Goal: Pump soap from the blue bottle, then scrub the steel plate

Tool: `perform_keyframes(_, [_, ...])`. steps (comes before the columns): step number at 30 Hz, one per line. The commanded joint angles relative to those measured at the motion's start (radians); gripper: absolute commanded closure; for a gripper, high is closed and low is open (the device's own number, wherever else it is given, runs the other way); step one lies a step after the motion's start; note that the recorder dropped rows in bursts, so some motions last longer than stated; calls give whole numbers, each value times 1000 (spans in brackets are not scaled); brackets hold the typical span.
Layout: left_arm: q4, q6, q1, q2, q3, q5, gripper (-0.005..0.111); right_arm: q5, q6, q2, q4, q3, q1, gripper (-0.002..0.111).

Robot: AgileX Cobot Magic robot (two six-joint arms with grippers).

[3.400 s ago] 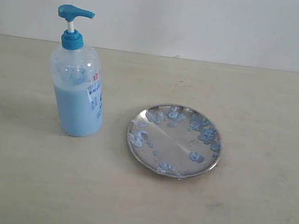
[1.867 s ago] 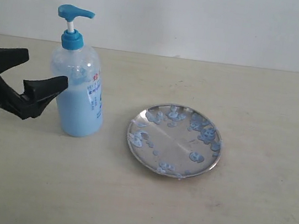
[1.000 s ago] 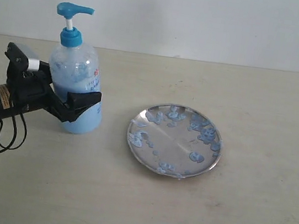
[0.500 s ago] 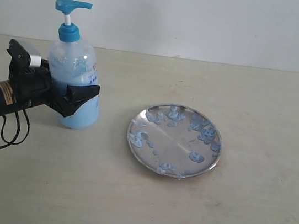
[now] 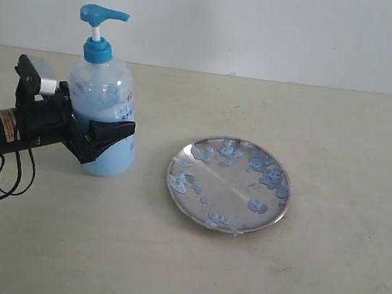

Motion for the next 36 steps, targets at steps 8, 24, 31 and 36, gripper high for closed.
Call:
perform_keyframes(8, [91,-35,-37,1,-2,12,102,-70,-170,-4,-163,-1,1,108])
perform_keyframes(24, [100,-35,-37,-93,-2,12,102,-334,159,-4,-4,-1,1,108])
perform_keyframes(31, [168,-42,-46,-97,-2,12,102,-331,426,-4,136,-1,1,108])
perform_keyframes(36, [168,-42,-108,-118,-28,83,102,-317,371,-4,105,-1,1,108])
